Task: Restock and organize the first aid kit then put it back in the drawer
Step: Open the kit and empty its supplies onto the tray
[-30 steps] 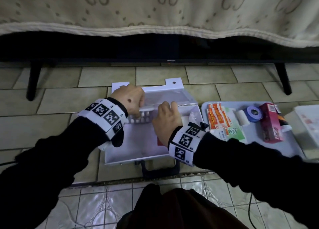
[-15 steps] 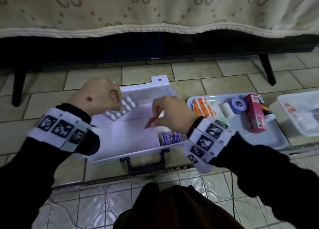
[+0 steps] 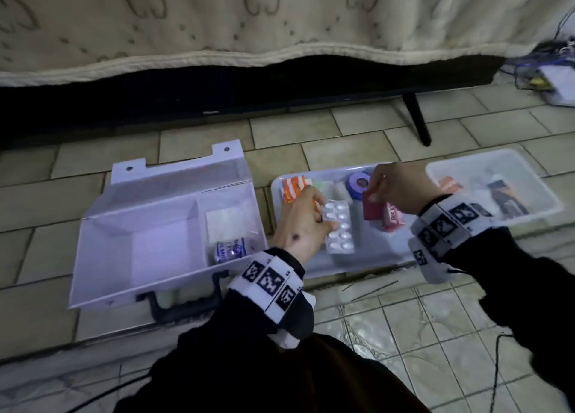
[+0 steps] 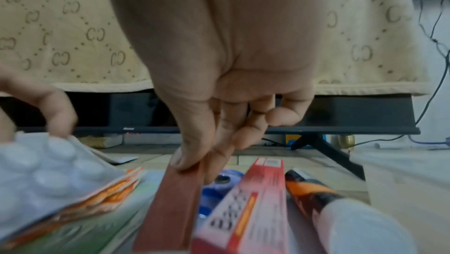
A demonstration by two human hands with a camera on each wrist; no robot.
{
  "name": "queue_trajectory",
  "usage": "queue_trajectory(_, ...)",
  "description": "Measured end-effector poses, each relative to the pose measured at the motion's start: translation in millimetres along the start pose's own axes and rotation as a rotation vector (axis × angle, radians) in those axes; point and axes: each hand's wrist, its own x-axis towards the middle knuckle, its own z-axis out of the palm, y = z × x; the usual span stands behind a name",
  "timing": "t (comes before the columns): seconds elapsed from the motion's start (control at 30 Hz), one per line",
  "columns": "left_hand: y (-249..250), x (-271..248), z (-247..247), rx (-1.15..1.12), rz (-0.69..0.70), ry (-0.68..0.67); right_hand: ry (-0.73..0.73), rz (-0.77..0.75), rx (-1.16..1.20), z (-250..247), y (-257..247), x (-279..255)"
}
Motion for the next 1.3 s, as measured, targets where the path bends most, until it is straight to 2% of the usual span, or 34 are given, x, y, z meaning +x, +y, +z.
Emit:
queue_trajectory(0.23, -18, 19, 30, 0.105, -0.063, 0.021, 0.053, -0.059, -0.098, 22, 12, 8)
queue_trajectory(0.37, -18, 19, 33, 0.320, -0.002, 0.053, 0.129, -0.117, -0.173, 23, 14, 7)
queue_trajectory(0.53, -17, 19, 36, 0.514, 0.028, 0.045, 0.127, -0.131, -0.273, 30, 17, 2)
queue_trajectory(0.73, -4, 7, 31, 0.577, 0.047, 0.003, 0.099, -0.104, -0.264, 30, 10, -4)
queue_trajectory(0.83, 12, -7, 3, 0.557, 0.107, 0.034, 0.177, -0.131, -0.179, 19, -7, -9)
queue_trajectory(0.9, 23, -20, -36, 0.535, 0.145, 0.116, 0.230, -0.191, -0.078, 10, -27, -16)
queue_trajectory(1.0, 27, -35, -106, 0.567, 0.113, 0.194, 0.250, -0.308, 0.060, 4, -66, -28)
queue_trajectory(1.07, 17, -32, -143, 0.678, 0.055, 0.141, 0.235, -0.353, 0.108, 9, -95, -33)
queue_trajectory(1.13, 0, -23, -160, 0.822, 0.008, -0.027, 0.200, -0.353, 0.102, 21, -122, -36)
queue_trajectory(1.2, -15, -14, -162, 0.914, -0.006, -0.198, 0.145, -0.326, 0.031, 34, -145, -37)
queue_trajectory(1.3, -32, -5, -158, 0.962, -0.018, -0.374, 0.099, -0.280, -0.134, 53, -168, -39)
